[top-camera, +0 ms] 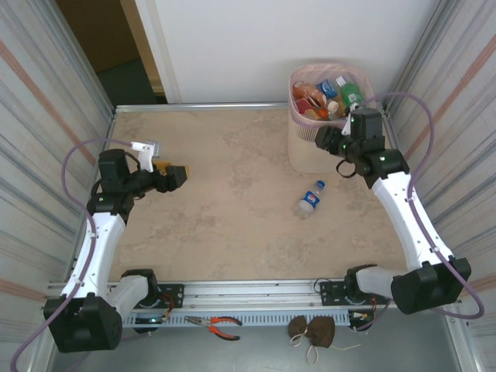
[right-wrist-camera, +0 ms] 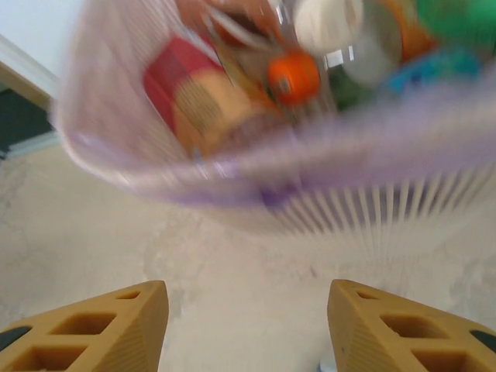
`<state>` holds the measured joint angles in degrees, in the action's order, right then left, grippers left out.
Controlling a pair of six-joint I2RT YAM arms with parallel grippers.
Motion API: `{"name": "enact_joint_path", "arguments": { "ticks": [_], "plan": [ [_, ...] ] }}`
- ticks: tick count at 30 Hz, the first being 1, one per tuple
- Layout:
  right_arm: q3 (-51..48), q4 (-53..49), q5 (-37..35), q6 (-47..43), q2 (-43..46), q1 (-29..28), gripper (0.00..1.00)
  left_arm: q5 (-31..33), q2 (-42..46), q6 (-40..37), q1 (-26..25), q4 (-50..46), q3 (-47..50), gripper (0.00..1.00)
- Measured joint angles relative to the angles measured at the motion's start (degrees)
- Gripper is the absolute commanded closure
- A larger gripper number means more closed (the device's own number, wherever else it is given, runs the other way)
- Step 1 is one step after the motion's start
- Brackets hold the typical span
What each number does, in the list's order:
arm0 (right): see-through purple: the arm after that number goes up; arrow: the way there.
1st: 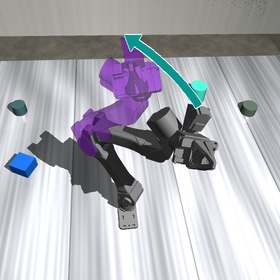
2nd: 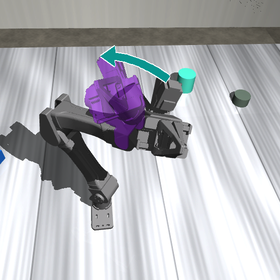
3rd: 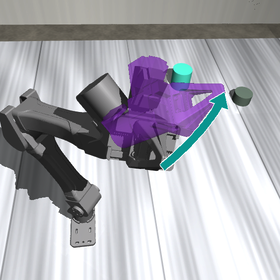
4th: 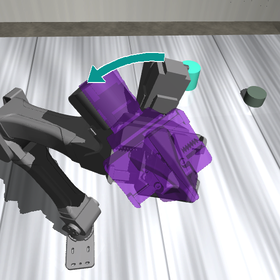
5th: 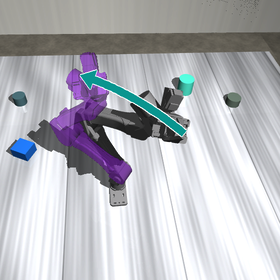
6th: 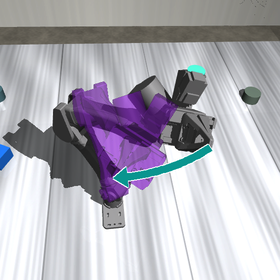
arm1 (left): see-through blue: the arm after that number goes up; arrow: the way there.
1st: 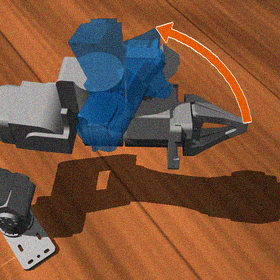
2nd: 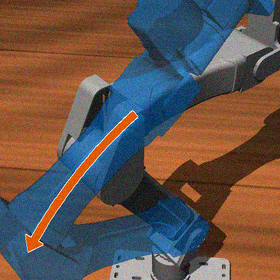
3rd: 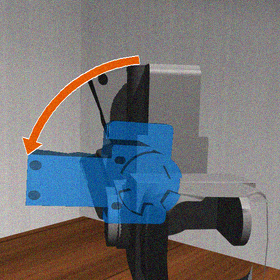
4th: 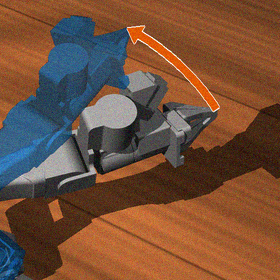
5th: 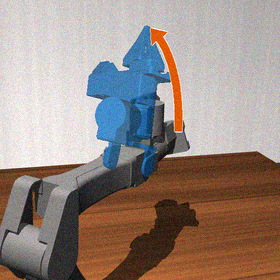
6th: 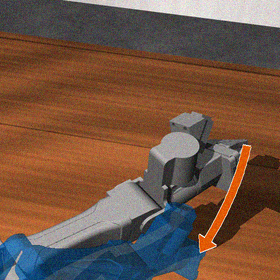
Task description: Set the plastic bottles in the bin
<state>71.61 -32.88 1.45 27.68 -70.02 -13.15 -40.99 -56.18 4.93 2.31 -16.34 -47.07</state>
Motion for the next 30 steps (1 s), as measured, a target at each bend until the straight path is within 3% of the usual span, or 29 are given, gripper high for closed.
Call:
{"name": "enact_joint_path", "arguments": {
  "ticks": [7, 12, 25, 30],
  "plan": [
    [-11.1, -1.0, -2.7, 9.6, 0.2, -3.9, 0.14, -0.1, 0.2, 0.0, 0.0, 0.0, 0.0, 0.19],
    [-16.4, 0.0, -5.0, 16.3, -0.4, -5.6, 0.07, -0.6, 0.3, 0.0, 0.0, 0.3, 0.1, 0.19],
    [-21.7, 6.3, -7.7, 29.6, -12.0, -7.2, 0.07, -1.0, 0.3, 0.0, 0.0, 0.3, 0.1, 0.19],
    [-23.1, 9.3, -7.1, 32.0, -15.9, -7.2, 0.13, -1.0, 0.3, 0.0, 0.0, 0.3, 0.1, 0.19]
  ]
}}
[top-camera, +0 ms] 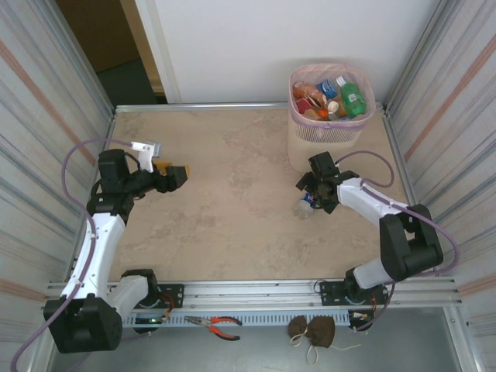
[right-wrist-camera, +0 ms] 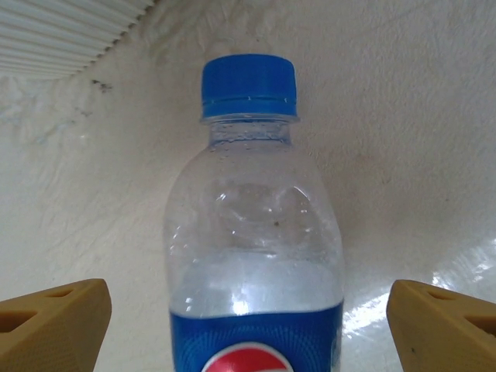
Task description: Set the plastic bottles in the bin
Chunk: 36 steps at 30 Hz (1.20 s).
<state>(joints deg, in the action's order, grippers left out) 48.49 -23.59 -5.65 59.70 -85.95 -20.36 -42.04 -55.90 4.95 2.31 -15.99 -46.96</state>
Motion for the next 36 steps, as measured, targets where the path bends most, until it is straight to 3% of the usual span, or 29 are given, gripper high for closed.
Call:
{"name": "enact_joint_path", "arguments": {
  "ticks": [24, 36],
  "plan": [
    [-2.7, 5.5, 1.4, 1.8, -3.1, 0.1, 0.41, -0.2, 0.0, 0.0, 0.0, 0.0, 0.1, 0.19],
    [-2.8, -1.6, -0.7, 0.6, 9.1, 0.2, 0.42, -0.2, 0.0, 0.0, 0.0, 0.0, 0.1, 0.19]
  ]
}}
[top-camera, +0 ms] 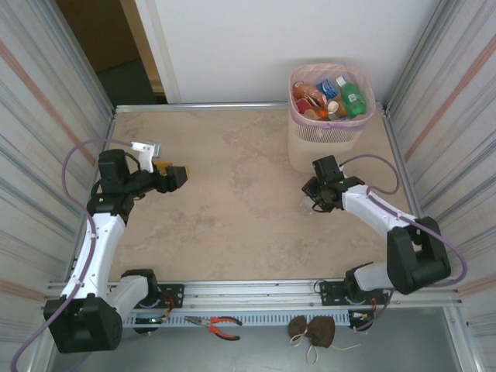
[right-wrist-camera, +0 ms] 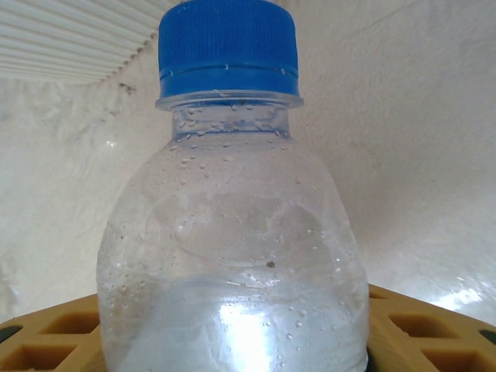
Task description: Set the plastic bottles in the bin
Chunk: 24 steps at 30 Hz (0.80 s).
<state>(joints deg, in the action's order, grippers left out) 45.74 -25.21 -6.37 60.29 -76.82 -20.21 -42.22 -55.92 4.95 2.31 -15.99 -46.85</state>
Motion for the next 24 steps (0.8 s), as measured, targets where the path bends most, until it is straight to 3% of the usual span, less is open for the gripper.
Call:
{"name": "enact_joint_path", "arguments": {
  "ticks": [11, 18, 24],
  "plan": [
    [7.7, -13.6, -5.4, -11.9, 13.2, 5.0, 0.44, -0.2, 0.0, 0.0, 0.0, 0.0, 0.0, 0.19],
    [20.6, -18.6, -5.3, -26.3, 14.3, 9.1, 0.44, -0.2, 0.0, 0.0, 0.0, 0.0, 0.0, 0.19],
    [32.5, -20.0, 0.9, -40.3, 11.7, 12.9, 0.43, -0.2, 0.0, 0.0, 0.0, 0.0, 0.0, 0.19]
  ]
}}
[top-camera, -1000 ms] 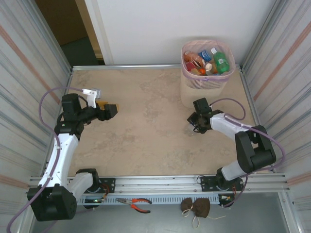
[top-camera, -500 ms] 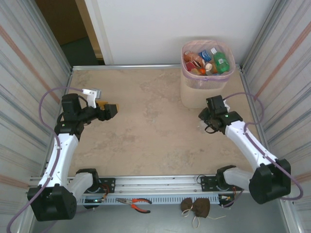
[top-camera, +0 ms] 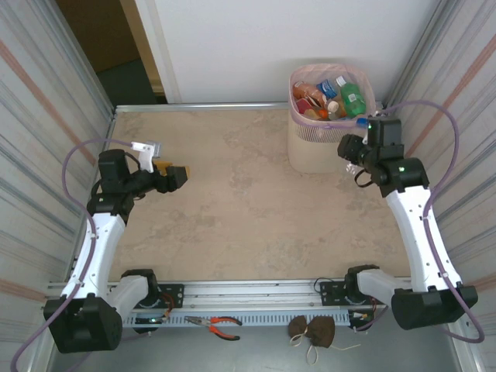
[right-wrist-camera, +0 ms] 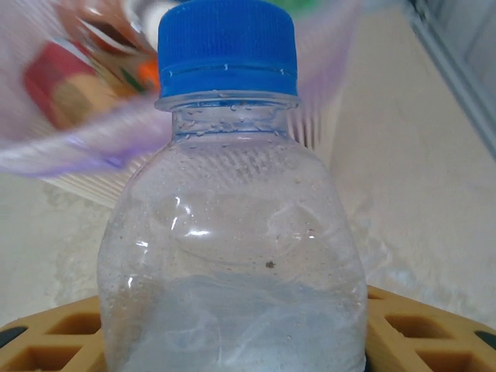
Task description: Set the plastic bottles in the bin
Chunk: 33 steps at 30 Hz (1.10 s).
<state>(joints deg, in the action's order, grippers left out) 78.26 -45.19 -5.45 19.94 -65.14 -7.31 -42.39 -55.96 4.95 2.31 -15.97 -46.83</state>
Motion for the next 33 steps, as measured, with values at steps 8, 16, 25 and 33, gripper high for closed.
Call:
{"name": "enact_joint_path", "arguments": {
  "ticks": [8, 16, 25, 33],
  "plan": [
    [15.6, 0.4, 12.6, -14.7, -10.9, 2.5, 0.43, 0.0, 0.0, 0.0, 0.0, 0.0, 0.0, 0.19],
    [31.5, 2.3, 21.3, -25.4, -25.2, 2.5, 0.43, 0.4, 0.0, 0.0, 0.0, 0.0, 0.0, 0.19],
    [52.5, -4.3, 24.6, -33.9, -42.8, 2.2, 0.41, 1.1, 0.0, 0.0, 0.0, 0.0, 0.1, 0.19],
    [57.3, -14.7, 24.6, -38.3, -51.2, 0.1, 0.37, 1.6, 0.0, -0.1, 0.0, 0.0, 0.1, 0.19]
  ]
}}
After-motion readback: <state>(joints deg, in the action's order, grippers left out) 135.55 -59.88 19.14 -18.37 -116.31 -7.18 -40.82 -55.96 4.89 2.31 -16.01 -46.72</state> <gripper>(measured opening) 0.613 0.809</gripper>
